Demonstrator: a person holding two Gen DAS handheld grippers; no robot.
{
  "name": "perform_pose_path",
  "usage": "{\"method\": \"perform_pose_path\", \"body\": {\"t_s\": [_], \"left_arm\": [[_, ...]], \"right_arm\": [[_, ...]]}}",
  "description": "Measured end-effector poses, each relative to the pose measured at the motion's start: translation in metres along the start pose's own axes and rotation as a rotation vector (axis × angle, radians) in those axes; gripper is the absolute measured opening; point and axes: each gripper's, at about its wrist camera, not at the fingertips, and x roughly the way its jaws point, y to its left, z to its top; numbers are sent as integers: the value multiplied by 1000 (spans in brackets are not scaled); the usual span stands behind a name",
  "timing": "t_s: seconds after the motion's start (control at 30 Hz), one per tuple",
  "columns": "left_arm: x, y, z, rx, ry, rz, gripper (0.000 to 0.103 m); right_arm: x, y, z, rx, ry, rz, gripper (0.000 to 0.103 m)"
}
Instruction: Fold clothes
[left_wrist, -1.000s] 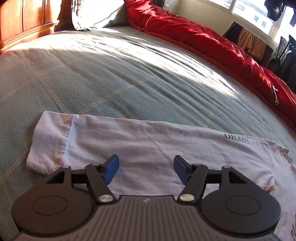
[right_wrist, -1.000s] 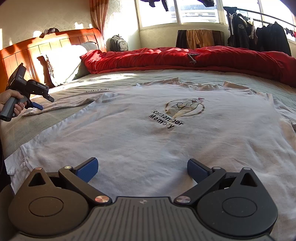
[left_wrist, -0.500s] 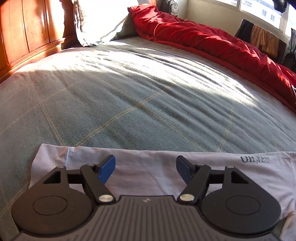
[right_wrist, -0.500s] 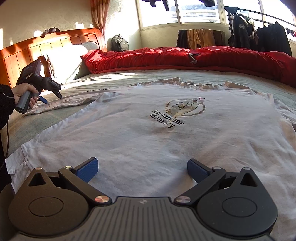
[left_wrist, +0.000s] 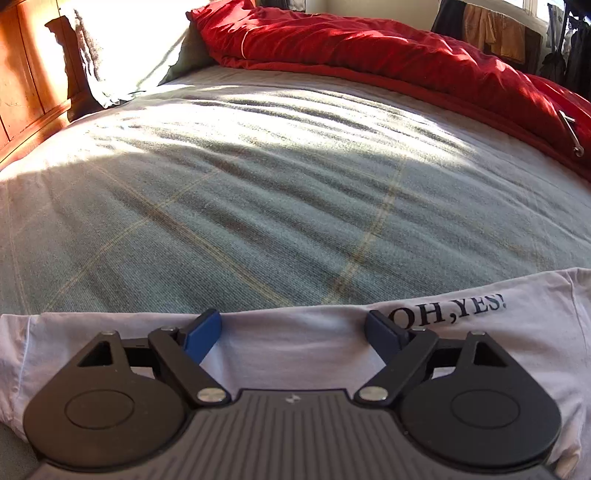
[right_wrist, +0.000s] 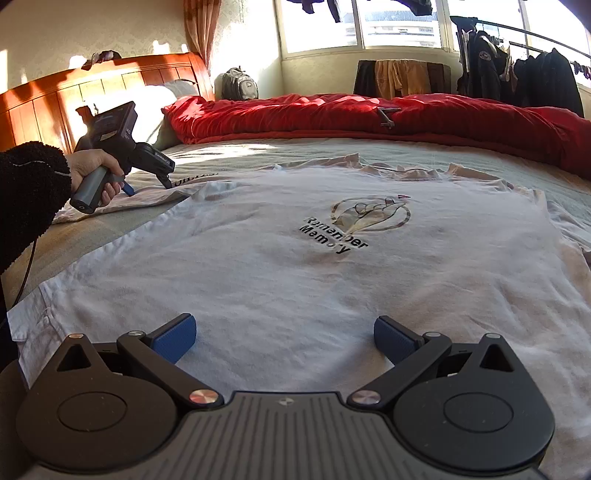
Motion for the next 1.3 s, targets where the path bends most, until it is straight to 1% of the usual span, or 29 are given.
{"method": "perform_pose_path", "body": {"t_s": [0.03, 0.07, 0.1, 0.13, 0.2, 0.23, 0.27, 0.3, 0.37, 0.43, 0.47, 0.5, 0.57, 0.67, 0.73, 0.77, 0.8, 0.9, 1.03, 1.1, 1.3], "left_arm": [[-3, -3, 2, 7, -5, 11, 85], [-6, -6, 4, 15, -9, 22, 82], [-14, -9, 2, 23, -23, 17, 80], [-23, -12, -2, 36, -42, -17, 80], [-43, -22, -13, 76, -56, -122, 80], [-51, -29, -20, 103, -54, -179, 81], [-57, -34, -25, 129, -51, -216, 81], [-62, -42, -32, 167, -49, -251, 82], [-65, -59, -44, 244, -41, -266, 82], [-60, -64, -49, 277, -21, -236, 82], [-56, -62, -52, 277, -15, -217, 83], [-54, -56, -54, 261, -11, -220, 85], [-55, -42, -56, 237, -13, -205, 85], [-52, -19, -53, 247, -7, -119, 86], [-54, -4, -47, 181, 30, -105, 85], [-58, -1, -45, 163, 35, -85, 84], [-64, -1, -45, 159, 29, -80, 81], [-86, -11, -49, 178, -4, -192, 83], [-103, -37, -59, 223, -16, -300, 83], [-108, -48, -64, 229, -17, -317, 83], [-148, -80, -98, 314, 5, -425, 83]], "right_arm": [[-1, 0, 0, 0, 0, 1, 103], [-1, 0, 0, 0, 0, 3, 103], [-1, 0, -1, 1, 0, 5, 103], [-2, 0, -1, 1, 0, 6, 103], [-1, 0, -1, 1, 0, 7, 103], [-1, 0, -1, 1, 0, 7, 103], [-1, 0, -1, 0, 0, 6, 103], [-2, 0, -1, 0, 0, 6, 103], [-2, 1, -1, -3, 1, 4, 103], [-2, 1, -1, -5, 2, 3, 103], [-2, 2, -1, -6, 3, 2, 103], [-2, 1, -1, -6, 3, 3, 103], [-3, 2, -1, -5, 6, 4, 103], [-5, 2, -1, -5, 10, 6, 103], [-5, 3, -1, -6, 14, 6, 103], [-6, 3, -1, -6, 15, 6, 103], [-6, 3, -1, -5, 16, 5, 103], [-6, 3, -1, 1, 17, 7, 103], [-6, 4, -1, 1, 18, 2, 103], [-6, 5, -1, -4, 20, -1, 103], [-6, 6, -2, -24, 41, -14, 103]]}}
